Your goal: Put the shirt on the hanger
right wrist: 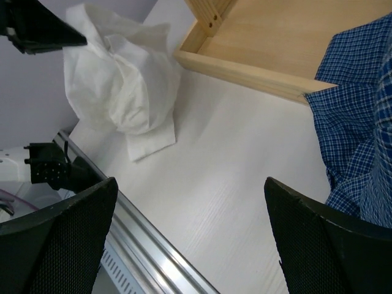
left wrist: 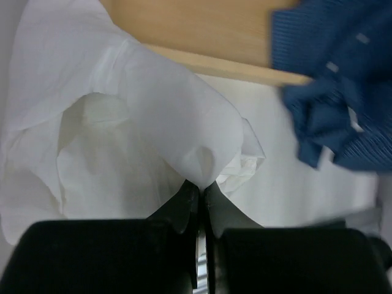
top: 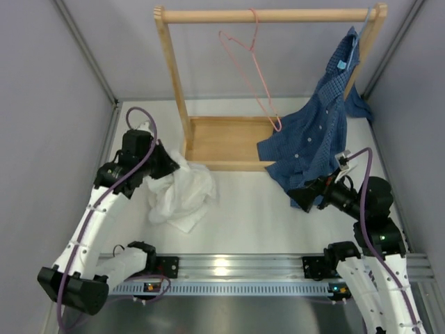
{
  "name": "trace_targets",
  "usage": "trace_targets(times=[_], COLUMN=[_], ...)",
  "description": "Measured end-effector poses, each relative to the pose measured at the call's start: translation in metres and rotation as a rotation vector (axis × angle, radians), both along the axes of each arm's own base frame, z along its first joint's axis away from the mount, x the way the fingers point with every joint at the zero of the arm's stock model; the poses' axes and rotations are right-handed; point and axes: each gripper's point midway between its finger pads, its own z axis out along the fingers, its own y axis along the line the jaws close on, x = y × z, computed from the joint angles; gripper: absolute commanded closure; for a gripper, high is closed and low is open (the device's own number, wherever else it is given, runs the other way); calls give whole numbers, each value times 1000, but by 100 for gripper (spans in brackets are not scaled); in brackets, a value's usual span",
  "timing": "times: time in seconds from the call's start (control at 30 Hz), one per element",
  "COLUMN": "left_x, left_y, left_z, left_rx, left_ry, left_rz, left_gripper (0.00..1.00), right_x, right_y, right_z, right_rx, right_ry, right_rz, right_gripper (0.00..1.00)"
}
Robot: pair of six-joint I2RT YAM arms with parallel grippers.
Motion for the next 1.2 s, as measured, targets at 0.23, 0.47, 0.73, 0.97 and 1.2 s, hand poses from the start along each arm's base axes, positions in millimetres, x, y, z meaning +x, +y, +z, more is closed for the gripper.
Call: trace_targets(times=[0.23,0.47,0.73,0.97,1.2], left_x=[-88,-125,-122,-83,-75], left_y=[-144,-162,-177,-176,-162], left_z=[103,49,-39,-88,-87], left_rx=[-232,-289,-333,-179,-110], left_ry=[-291,-265,-41,100,83], left_rz=[-864,-1066,-1040,-866,-792], left_gripper=[100,100,100,100,100], right_x=[-8,-33,-45,-67,-47], right_y=[16,38,66,109,135], right_z=[12,28,-28,-105,-146], right_rx=[40,124,67,-116,-176], right_ry=[-22,-111,59,254,331], right_rz=[128,330,426,484,372], right_gripper=[1,1,3,14,25])
